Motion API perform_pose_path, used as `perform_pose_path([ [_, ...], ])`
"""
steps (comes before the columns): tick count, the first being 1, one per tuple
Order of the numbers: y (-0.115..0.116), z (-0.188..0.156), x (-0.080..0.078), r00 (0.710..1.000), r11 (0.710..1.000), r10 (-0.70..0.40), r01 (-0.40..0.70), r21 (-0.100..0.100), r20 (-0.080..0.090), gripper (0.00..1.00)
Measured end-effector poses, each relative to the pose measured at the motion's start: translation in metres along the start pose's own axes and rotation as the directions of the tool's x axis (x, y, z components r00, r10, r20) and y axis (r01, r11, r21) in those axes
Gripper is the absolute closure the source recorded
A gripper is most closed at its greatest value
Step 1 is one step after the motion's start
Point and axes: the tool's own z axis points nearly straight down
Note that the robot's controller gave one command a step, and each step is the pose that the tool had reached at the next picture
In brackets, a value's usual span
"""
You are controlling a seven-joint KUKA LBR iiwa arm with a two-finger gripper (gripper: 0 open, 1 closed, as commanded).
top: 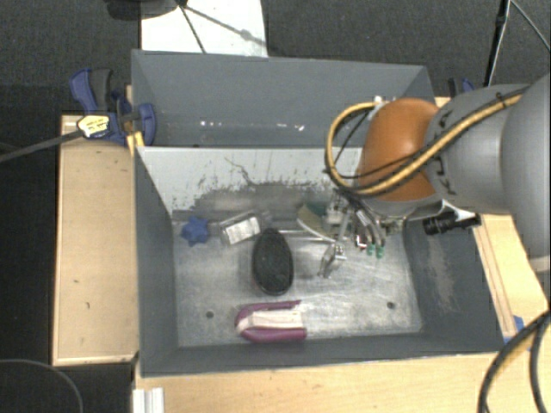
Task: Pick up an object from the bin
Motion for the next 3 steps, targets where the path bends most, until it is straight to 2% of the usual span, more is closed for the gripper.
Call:
perform_pose_path([
  [1, -0.007, -0.011, -0.004, 0.964, 0.964, 0.265, -0.266, -0.003, -0.007, 0.00],
  [2, 0.002, 0.010, -0.003, 0.883, 0.883, 0.469, -0.469, -0.009, 0.007, 0.00],
  [3, -0.005, 0.021, -0.016, 0.852, 0.852, 0.524, -0.524, -0.015, 0.011, 0.00],
])
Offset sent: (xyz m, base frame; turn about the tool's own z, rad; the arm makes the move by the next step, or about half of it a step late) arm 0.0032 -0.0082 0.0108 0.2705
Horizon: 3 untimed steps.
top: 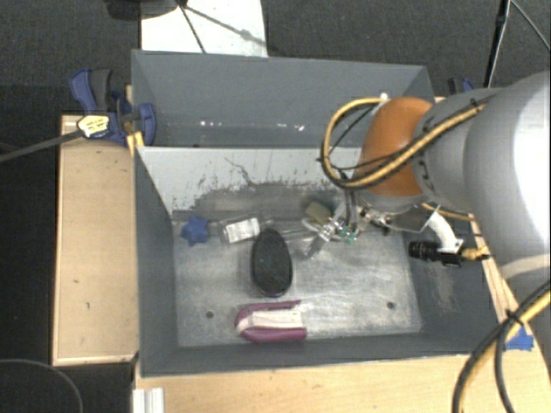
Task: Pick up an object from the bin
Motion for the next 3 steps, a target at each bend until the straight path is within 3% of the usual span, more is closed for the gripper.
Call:
perform_pose_path([
  [1, 0.001, -0.004, -0.004, 1.000, 1.000, -0.004, 0.004, -0.007, 0.014, 1.00],
  [2, 0.004, -0.056, -0.006, 1.000, 1.000, -0.014, 0.014, 0.010, -0.012, 1.00],
  [3, 0.005, -0.073, -0.007, 1.000, 1.000, -0.025, 0.025, 0.012, -0.013, 1.00],
])
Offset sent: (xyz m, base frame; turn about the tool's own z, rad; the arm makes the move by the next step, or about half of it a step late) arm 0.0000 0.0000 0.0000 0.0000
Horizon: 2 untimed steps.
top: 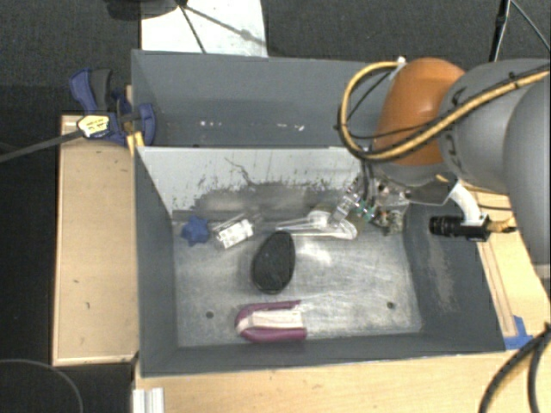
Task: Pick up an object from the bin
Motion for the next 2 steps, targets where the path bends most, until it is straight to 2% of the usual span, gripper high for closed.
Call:
perform_pose_path([
  [1, 0.0007, -0.0271, -0.0012, 1.000, 1.000, -0.011, 0.011, -0.001, 0.001, 1.00],
  [2, 0.0010, -0.0308, -0.0023, 1.000, 1.000, -0.019, 0.019, 0.000, 0.003, 1.00],
])
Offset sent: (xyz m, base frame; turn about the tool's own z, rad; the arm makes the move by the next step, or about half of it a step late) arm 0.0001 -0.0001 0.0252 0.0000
